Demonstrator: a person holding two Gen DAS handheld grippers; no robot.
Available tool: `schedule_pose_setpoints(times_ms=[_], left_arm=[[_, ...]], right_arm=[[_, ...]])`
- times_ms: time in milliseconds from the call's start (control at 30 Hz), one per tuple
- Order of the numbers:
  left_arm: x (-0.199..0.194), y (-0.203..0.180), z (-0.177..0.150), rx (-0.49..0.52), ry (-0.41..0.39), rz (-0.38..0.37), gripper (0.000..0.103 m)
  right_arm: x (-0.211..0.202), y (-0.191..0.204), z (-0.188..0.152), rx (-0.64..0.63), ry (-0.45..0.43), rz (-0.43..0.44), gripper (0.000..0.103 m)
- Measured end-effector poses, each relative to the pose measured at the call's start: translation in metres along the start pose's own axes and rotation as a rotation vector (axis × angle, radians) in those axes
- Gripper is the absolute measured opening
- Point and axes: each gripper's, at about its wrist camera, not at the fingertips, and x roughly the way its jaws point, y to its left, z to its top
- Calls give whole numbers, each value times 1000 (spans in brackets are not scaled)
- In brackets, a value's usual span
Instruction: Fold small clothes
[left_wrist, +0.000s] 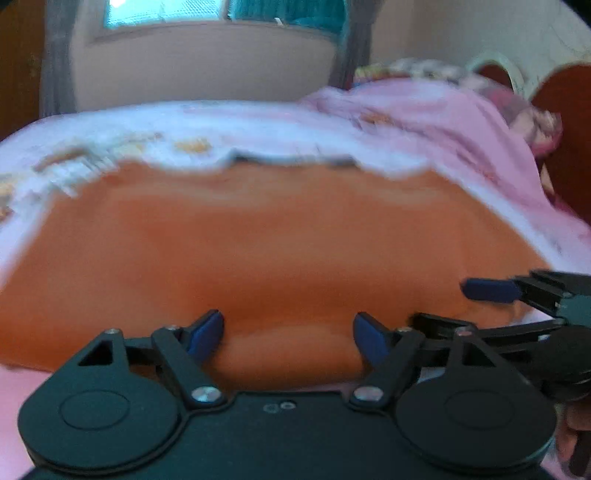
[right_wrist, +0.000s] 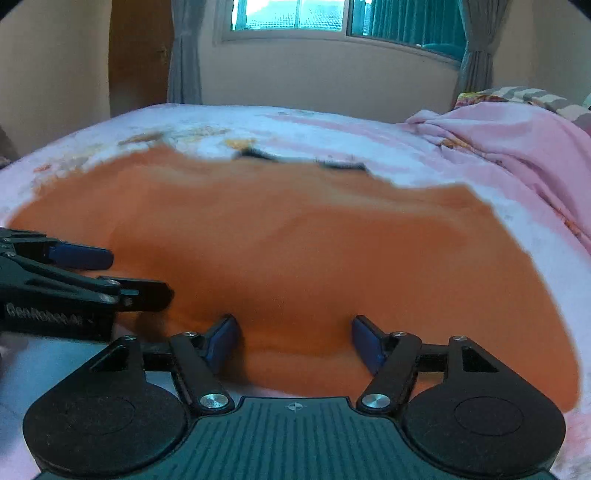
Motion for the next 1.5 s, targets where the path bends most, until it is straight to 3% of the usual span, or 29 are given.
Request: schedule_pose_setpoints(times_ms=[67,100,133,167,200,267,367,500,567,700,767,967,1033,1133,1233,1300,1333,1367,1433,1500], left_arm=[[-15,7,-3,-14,-70,28,76],[-4,10,-6,-4,-17,49,76],[12,12,-10,5,58,74,78],[21,13,-20,24,50,72,81],[24,12,-22,49,42,75,81],[16,15,-11,69,64,57,79],[-20,44,-3,21,-2,8,79],[-55,106,2,-43,-84,73,79],[-55,143,10,-142,-66,74,79],[-22,196,20,-296,61,-68,80],[4,223,18,-403,137,-186,80],[48,289,4,-720,158,-545,81],[58,289,9,-702,177,-586,80],[63,271,18,-575,186,-580,78],[68,247,24,-450,156,-521,76],[60,229,26,-349,152,-472,75],[59,223,28,-311,155,-445,63],[58,221,29,-307,163,-424,23],[61,231,25,-387,177,-456,19],[61,237,19,-394,167,-479,20]], right_arm=[[-25,-11,6,40,-131,-23,68],[-29,-15,6,52,-144,-30,68],[-22,-17,3,53,-111,-39,68],[3,-16,-4,39,31,-52,70],[14,-15,-13,28,70,-51,72],[7,-15,-6,27,60,-45,73],[-24,-27,-1,62,-42,-33,73],[-45,-58,-2,137,-138,-78,73],[-44,-69,2,182,-143,-108,73],[-56,-86,-2,248,-114,-123,73],[-61,-93,-7,251,-117,-119,73],[-71,-104,-19,283,-152,-102,73],[-69,-106,-20,286,-160,-103,73],[-60,-111,-16,274,-157,-130,73],[-46,-120,-13,294,-147,-163,73],[-32,-127,-14,327,-90,-192,73],[-28,-129,-15,336,-70,-198,73],[-26,-129,-16,340,-66,-197,73],[-32,-129,-17,334,-93,-205,73],[-38,-131,-19,317,-129,-220,73]])
